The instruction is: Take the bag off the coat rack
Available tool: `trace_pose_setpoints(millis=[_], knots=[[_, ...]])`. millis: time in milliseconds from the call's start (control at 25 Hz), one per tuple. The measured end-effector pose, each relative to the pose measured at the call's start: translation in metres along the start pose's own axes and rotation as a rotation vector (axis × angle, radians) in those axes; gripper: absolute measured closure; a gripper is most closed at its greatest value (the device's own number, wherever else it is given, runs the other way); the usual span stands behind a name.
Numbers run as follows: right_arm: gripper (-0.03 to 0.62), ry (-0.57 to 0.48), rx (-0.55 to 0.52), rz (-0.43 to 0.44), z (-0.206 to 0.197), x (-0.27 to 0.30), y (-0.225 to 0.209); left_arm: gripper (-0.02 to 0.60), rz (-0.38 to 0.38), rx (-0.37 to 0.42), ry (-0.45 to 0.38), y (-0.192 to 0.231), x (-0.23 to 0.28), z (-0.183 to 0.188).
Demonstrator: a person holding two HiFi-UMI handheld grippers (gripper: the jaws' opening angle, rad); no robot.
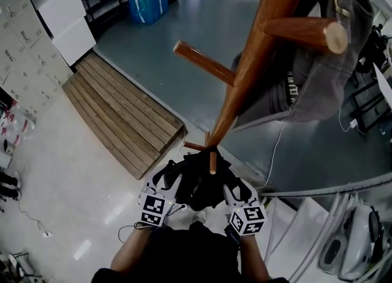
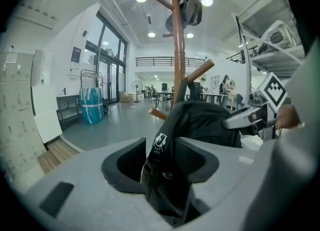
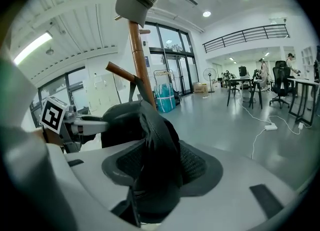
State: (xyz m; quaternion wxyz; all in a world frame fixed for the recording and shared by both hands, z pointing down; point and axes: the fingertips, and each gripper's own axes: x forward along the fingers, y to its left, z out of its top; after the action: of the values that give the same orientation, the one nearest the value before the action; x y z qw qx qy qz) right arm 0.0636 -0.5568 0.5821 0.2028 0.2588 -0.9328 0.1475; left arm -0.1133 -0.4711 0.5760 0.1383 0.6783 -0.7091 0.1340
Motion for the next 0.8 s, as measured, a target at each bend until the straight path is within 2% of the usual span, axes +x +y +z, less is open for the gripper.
trace_pose_setpoints(millis=[240,360,560,800], knots=[[0.41,-0.021,-0.012,-0.016,0.0,0.0,-0.001,0.422,-0.008,0.012,-0.006,-0.003,0.002,0.0],[0.439,-0.018,-0.016,-0.033,0.0,0.0,-0.001,0.451,-0.027,0.024,-0.003,-0.005,0.001,0.002],[0.478,-0.007,-0.023,-0.049,0.002,0.0,-0.001,0.472,-0.056,0.003,-0.005,-0.008,-0.001,0.003],[0.494,0.004,-0.014,-0.071,0.002,-0.004,0.004,0.492,-0.104,-0.033,-0.004,-0.014,-0.005,0.003]])
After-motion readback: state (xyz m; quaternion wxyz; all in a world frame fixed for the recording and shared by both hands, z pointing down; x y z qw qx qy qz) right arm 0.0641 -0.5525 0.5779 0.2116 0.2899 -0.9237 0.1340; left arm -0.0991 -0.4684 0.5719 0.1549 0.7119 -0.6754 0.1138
